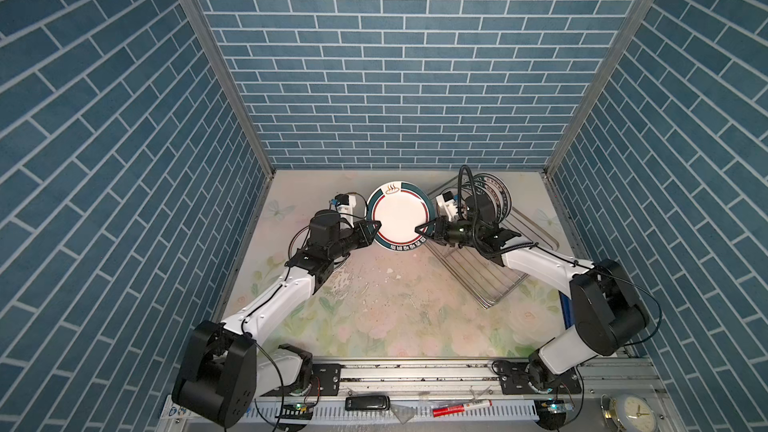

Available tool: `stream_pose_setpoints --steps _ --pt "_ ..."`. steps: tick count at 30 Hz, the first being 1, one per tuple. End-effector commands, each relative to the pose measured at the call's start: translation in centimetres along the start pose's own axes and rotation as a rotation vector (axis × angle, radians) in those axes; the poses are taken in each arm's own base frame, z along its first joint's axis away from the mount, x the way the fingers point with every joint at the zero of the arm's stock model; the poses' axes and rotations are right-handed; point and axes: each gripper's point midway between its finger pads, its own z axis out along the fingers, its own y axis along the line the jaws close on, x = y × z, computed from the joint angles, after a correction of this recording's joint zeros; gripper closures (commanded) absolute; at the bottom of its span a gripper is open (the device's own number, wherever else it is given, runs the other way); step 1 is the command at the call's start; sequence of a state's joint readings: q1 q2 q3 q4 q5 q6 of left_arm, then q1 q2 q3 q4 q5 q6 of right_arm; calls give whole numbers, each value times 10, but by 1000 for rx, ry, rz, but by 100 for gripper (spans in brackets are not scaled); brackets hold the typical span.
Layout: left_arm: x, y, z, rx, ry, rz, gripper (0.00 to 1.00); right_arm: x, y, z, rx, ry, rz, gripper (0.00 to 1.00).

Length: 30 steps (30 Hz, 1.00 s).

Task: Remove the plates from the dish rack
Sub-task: 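Close the left gripper on the plate rim and open the right gripper, then carry the plate with the left gripper over the stacked plates and lower it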

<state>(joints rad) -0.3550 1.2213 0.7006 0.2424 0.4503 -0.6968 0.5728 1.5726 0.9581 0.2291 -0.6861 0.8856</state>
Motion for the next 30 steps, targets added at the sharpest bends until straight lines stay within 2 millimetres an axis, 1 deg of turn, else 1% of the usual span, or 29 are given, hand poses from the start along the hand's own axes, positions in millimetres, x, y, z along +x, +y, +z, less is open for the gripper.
stream_pose_setpoints --steps 1,6,9,12,15,16,17,18,20,22,27,30 --pt "-2 -1 -1 -16 -2 54 100 -17 37 -6 -42 -47 -158 75" --pt "-5 0 -7 -36 -19 61 100 -22 26 -15 66 -85 -200 67" --pt "-8 3 -10 -48 -35 58 100 -24 17 -24 151 -105 -230 58" --pt "-12 7 -14 -63 -51 52 100 -26 15 -33 200 -125 -260 45" --pt "-18 9 -19 -69 -70 44 100 -28 12 -40 243 -138 -280 39" --pt "-20 9 -20 -70 -79 39 100 -28 11 -42 257 -139 -286 33" --pt "-16 17 -23 -85 -77 26 100 -29 11 -44 270 -143 -299 7" --pt "-17 20 -25 -95 -87 18 100 -30 10 -48 294 -148 -314 1" --pt "-22 26 -33 -109 -110 3 100 -30 13 -55 313 -157 -340 1" --pt "-30 35 -44 -147 -142 -14 100 -31 17 -63 330 -172 -364 1" --pt "-42 65 -84 -286 -263 -62 100 -36 34 -86 354 -229 -417 1" --pt "-42 85 -106 -417 -303 -89 100 -43 34 -103 418 -308 -430 1"
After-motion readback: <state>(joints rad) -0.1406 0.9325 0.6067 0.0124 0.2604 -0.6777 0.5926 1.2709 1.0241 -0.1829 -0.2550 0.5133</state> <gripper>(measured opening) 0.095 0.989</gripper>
